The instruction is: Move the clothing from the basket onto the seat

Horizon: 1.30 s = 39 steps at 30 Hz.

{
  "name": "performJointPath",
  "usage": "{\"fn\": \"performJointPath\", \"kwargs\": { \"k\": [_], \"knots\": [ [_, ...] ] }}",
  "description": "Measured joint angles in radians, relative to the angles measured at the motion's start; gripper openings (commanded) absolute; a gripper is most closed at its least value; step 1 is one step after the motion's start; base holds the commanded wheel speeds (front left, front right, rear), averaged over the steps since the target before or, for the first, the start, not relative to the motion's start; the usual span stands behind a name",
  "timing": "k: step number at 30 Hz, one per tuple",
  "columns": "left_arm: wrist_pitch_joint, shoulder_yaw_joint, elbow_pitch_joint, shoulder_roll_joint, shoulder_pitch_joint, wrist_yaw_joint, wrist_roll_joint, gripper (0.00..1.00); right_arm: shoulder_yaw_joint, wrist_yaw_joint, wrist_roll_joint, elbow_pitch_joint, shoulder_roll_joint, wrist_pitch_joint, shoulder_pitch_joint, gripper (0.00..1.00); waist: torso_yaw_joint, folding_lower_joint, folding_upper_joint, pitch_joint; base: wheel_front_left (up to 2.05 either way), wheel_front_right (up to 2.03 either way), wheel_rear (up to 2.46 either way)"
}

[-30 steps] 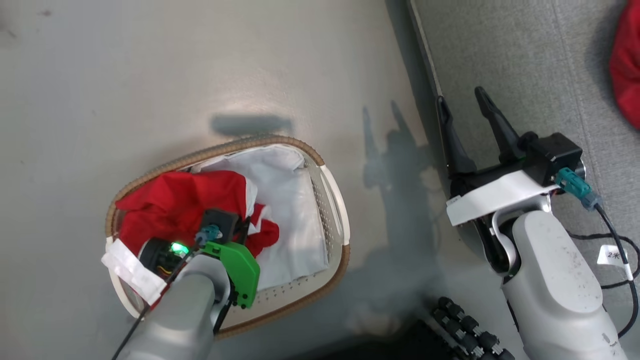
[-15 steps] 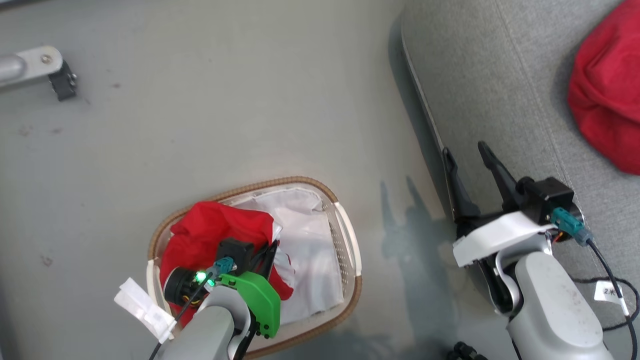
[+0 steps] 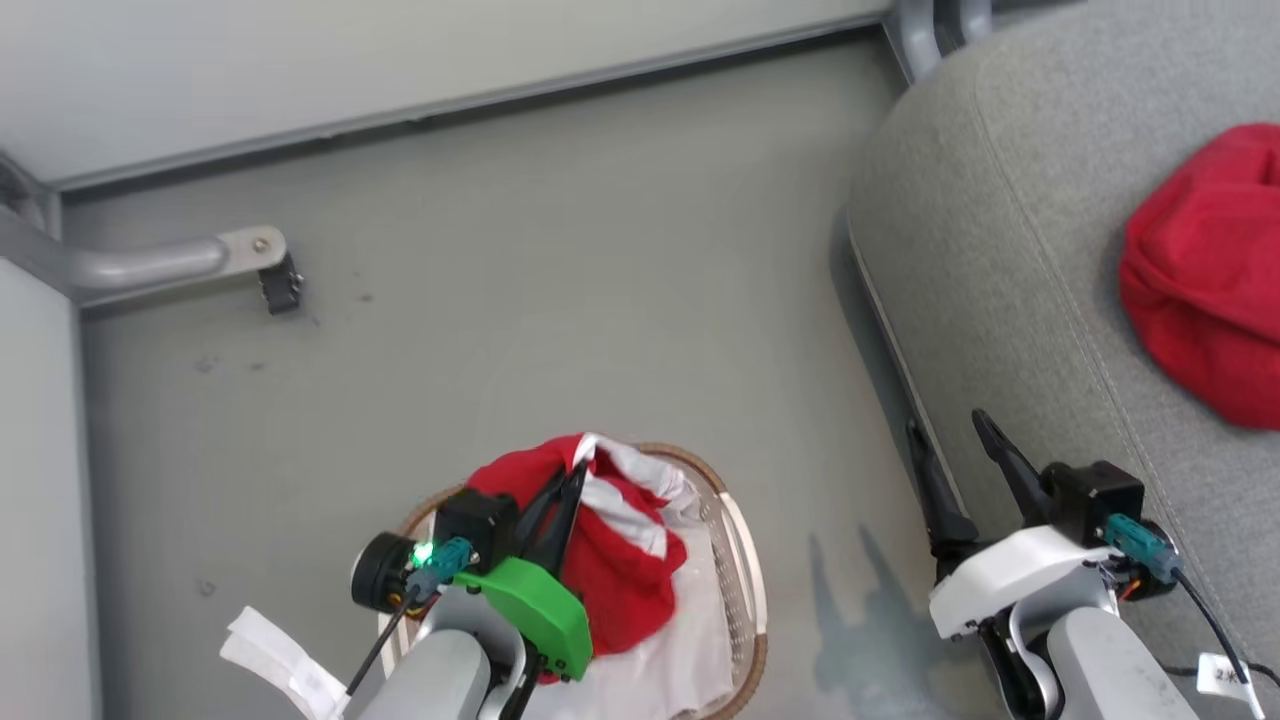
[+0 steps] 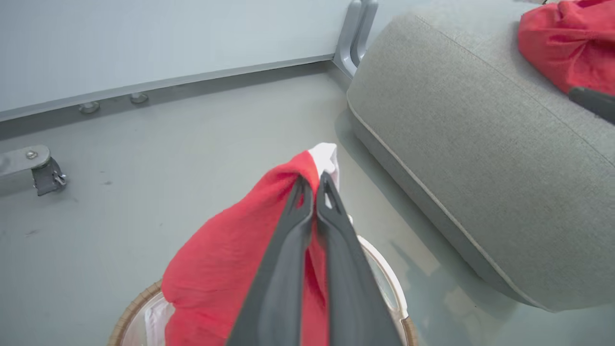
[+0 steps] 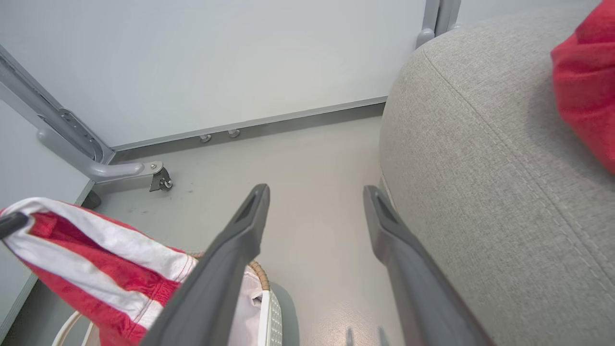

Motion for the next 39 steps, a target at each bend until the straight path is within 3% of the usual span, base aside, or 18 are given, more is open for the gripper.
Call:
{"fn": "performJointPath", "kwargs": {
  "k": [6,17,21,25,33,39],
  "knots": [
    [0.000,0.067,-0.181,-0.002,0.036,0.000,0.050,0.00,-0.013,0.000,0.010,0.020,0.002,0.000,0.049,1.00,0.039,0.0000,0.0000,-0.088,0.00,0.00,0.00],
    [0.000,0.061,-0.377,-0.004,0.023,0.000,0.070,0.00,-0.004,0.000,0.009,0.045,0.004,0.000,0.130,1.00,0.087,0.0000,0.0000,-0.208,0.00,0.00,0.00],
    [0.000,0.053,-0.405,-0.004,0.004,0.000,0.064,0.00,0.069,0.000,-0.003,0.052,0.000,0.000,0.150,1.00,0.102,0.0000,0.0000,-0.236,0.00,0.00,0.00],
    [0.000,0.043,-0.415,-0.004,-0.004,0.000,0.062,0.00,0.218,0.000,-0.012,0.034,-0.012,0.000,0.147,1.00,0.118,0.0000,0.0000,-0.251,0.00,0.00,0.00],
    [0.000,0.001,-0.434,-0.004,-0.005,0.000,0.035,0.00,0.424,0.000,0.000,-0.058,-0.021,0.000,0.045,1.00,0.155,0.0000,0.0000,-0.264,0.00,0.00,0.00],
    [0.000,-0.036,-0.436,-0.004,-0.004,0.000,0.019,0.00,0.444,0.000,-0.032,-0.083,-0.021,0.000,-0.019,1.00,0.181,0.0000,0.0000,-0.273,0.00,0.00,0.00]
  ]
}}
